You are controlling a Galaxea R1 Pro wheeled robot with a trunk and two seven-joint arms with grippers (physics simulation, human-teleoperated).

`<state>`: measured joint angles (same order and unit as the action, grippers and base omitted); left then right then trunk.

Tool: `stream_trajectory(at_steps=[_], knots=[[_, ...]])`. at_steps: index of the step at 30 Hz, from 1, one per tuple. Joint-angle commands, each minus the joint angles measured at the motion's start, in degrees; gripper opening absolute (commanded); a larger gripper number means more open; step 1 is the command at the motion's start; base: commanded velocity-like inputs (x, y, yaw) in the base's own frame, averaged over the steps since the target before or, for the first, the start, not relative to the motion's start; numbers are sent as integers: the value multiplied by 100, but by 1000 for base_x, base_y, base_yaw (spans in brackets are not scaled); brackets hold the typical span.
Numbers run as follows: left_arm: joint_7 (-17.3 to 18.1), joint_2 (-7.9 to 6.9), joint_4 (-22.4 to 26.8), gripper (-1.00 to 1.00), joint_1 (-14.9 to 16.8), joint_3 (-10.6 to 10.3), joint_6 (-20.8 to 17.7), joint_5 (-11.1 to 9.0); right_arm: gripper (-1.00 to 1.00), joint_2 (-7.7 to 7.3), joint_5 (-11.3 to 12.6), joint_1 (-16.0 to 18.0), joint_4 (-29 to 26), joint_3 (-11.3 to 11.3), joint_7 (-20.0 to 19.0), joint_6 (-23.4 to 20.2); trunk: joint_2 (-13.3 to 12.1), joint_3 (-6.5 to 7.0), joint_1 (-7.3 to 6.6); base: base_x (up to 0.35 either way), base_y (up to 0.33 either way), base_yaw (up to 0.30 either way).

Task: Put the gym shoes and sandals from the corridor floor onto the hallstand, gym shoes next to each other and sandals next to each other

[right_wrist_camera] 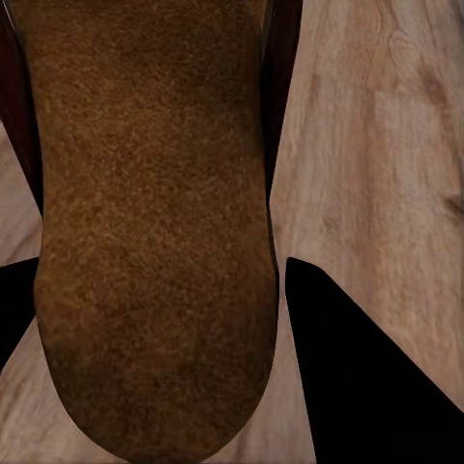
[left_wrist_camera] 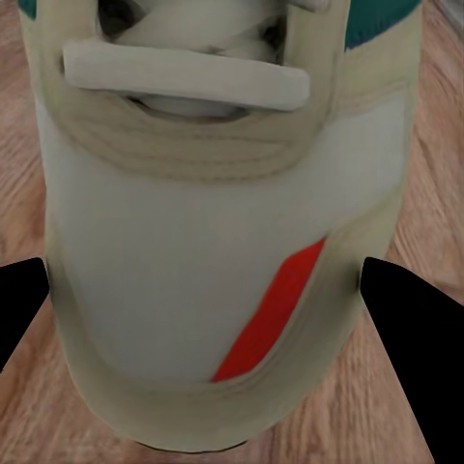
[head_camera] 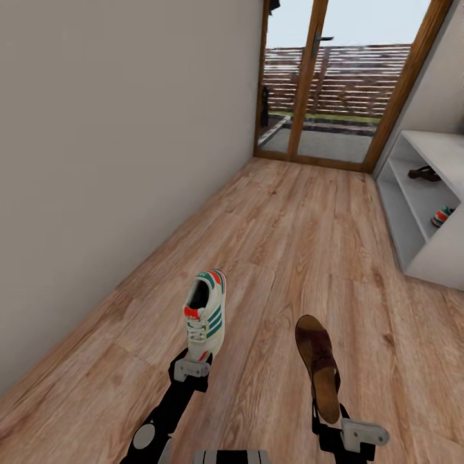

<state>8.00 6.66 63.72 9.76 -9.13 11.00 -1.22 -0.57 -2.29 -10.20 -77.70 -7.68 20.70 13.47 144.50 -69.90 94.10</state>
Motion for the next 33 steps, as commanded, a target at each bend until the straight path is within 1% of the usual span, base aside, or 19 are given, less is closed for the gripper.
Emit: stream_trajectory(at_steps=[1, 9, 23, 27, 33], knots=[[0, 0, 0, -100, 0, 0, 0, -2, -100, 1, 15, 0, 2, -3, -5, 7, 0, 0, 0, 196, 0, -15], [0, 2, 0, -100, 0, 6, -1, -8, -100, -2, 13, 0, 7, -17, -11, 16, 0, 1, 0, 254, 0, -8], [-6, 6, -48, -100, 0, 13, 2, 5, -100, -3, 9, 0, 8, -29, -13, 28, 0, 1, 0, 316, -11, -14], [-8, 9, -89, -100, 0, 15, 0, 6, -100, -2, 10, 0, 9, -27, -13, 29, 0, 1, 0, 324, -70, -153], [-9, 10, -107, -100, 0, 18, 4, 7, -100, -4, 14, 0, 9, -24, -13, 29, 0, 1, 0, 325, -91, -238]])
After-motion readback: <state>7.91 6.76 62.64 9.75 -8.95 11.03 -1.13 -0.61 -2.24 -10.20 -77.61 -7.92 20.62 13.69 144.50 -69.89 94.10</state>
